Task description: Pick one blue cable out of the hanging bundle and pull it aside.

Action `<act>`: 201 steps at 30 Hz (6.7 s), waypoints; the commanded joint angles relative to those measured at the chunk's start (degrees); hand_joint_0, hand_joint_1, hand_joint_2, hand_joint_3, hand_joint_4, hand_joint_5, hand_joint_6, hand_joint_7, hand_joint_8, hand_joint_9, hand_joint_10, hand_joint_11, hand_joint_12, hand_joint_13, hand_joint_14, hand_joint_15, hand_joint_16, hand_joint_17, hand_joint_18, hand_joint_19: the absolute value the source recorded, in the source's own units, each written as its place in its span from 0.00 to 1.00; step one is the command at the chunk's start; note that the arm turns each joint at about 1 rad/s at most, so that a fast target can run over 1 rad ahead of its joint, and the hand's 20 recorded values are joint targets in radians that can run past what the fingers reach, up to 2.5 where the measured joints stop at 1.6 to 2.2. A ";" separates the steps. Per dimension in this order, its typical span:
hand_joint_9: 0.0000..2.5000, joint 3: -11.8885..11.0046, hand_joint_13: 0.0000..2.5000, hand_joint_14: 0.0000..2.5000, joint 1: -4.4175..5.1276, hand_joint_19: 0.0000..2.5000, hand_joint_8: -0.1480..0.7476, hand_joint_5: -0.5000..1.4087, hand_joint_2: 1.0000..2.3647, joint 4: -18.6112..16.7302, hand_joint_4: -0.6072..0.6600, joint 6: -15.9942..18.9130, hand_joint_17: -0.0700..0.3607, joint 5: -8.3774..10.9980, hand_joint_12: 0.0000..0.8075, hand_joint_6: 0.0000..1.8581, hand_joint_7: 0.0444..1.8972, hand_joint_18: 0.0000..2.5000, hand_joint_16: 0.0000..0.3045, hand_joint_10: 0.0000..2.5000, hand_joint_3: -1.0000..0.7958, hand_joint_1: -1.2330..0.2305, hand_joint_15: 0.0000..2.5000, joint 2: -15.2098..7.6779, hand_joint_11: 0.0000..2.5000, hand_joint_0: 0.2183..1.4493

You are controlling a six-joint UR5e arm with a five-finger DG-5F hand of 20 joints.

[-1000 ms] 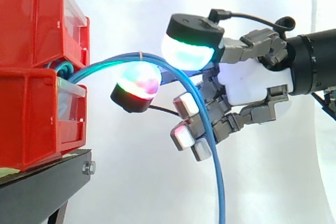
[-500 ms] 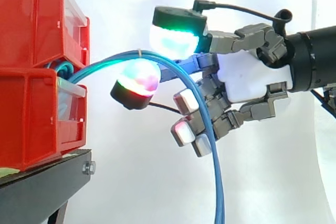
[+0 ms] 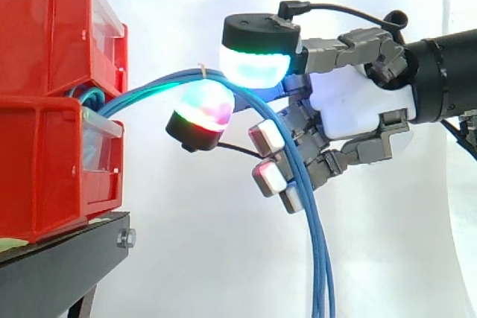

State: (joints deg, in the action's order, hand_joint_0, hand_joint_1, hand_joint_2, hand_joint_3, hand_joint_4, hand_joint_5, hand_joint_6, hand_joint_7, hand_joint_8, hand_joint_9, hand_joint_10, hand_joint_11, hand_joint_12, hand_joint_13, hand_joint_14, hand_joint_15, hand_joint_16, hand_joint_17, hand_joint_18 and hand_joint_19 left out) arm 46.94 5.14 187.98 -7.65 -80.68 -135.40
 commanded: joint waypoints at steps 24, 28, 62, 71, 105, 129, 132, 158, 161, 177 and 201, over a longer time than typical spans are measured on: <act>0.54 -0.62 0.44 0.01 -0.13 0.27 0.47 0.25 0.00 2.83 0.46 0.09 0.46 -0.09 0.46 0.45 0.37 0.38 0.19 0.01 0.28 0.38 0.22 0.57 0.18 0.17; 0.53 -0.71 0.43 0.01 -0.13 0.29 0.45 0.25 0.00 2.83 0.44 0.09 0.43 0.00 0.43 0.45 0.38 0.36 0.17 0.01 0.28 0.40 0.23 0.66 0.19 0.24; 0.55 -1.24 0.44 0.01 -0.04 0.30 0.41 0.25 0.00 5.56 0.51 0.44 0.40 0.00 0.40 0.44 0.41 0.35 0.15 0.01 0.28 0.45 0.23 1.36 0.17 0.30; 0.52 -1.32 0.42 0.01 0.14 0.29 0.46 0.23 0.01 5.91 0.49 0.35 0.42 0.00 0.42 0.45 0.44 0.35 0.16 0.01 0.37 0.30 0.24 1.89 0.21 0.31; 0.52 -1.15 0.42 0.01 -0.13 0.28 0.44 0.23 0.00 9.95 0.48 0.61 0.41 -1.67 0.42 0.46 0.41 0.35 0.16 0.01 0.28 0.23 0.24 2.15 0.21 0.25; 0.51 -1.15 0.41 0.01 -0.13 0.29 0.45 0.23 0.00 10.66 0.48 0.88 0.41 -1.84 0.43 0.45 0.41 0.34 0.16 0.01 0.28 0.39 0.24 2.15 0.21 0.27; 0.51 -1.15 0.41 0.01 -0.21 0.29 0.44 0.23 0.01 10.66 0.46 0.97 0.41 -1.84 0.43 0.45 0.42 0.34 0.15 0.01 0.35 0.35 0.24 2.24 0.21 0.30; 0.48 -1.15 0.40 0.01 -0.21 0.27 0.40 0.23 0.00 11.10 0.32 1.14 0.38 -1.76 0.39 0.48 0.42 0.33 0.14 0.01 0.28 0.14 0.24 2.15 0.22 0.40; 0.49 -1.15 0.40 0.01 -0.21 0.28 0.40 0.23 0.00 11.10 0.40 1.14 0.38 -1.76 0.38 0.47 0.41 0.33 0.14 0.01 0.28 0.15 0.24 2.42 0.22 0.33; 0.51 -1.24 0.41 0.01 -0.39 0.29 0.43 0.23 0.00 12.15 0.45 1.14 0.41 -1.84 0.43 0.45 0.41 0.33 0.16 0.01 0.28 0.41 0.24 2.51 0.21 0.27; 0.47 -1.59 0.38 0.01 -0.48 0.28 0.41 0.22 0.00 12.41 0.46 1.14 0.40 -1.84 0.40 0.47 0.39 0.32 0.15 0.01 0.28 0.19 0.24 2.51 0.22 0.36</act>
State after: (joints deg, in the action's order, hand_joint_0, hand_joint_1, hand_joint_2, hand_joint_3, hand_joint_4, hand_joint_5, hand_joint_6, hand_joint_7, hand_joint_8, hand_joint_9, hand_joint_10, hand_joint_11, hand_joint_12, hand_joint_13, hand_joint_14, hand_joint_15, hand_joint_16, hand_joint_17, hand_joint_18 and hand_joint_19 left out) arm 45.58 4.66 200.17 -6.50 -82.51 -132.89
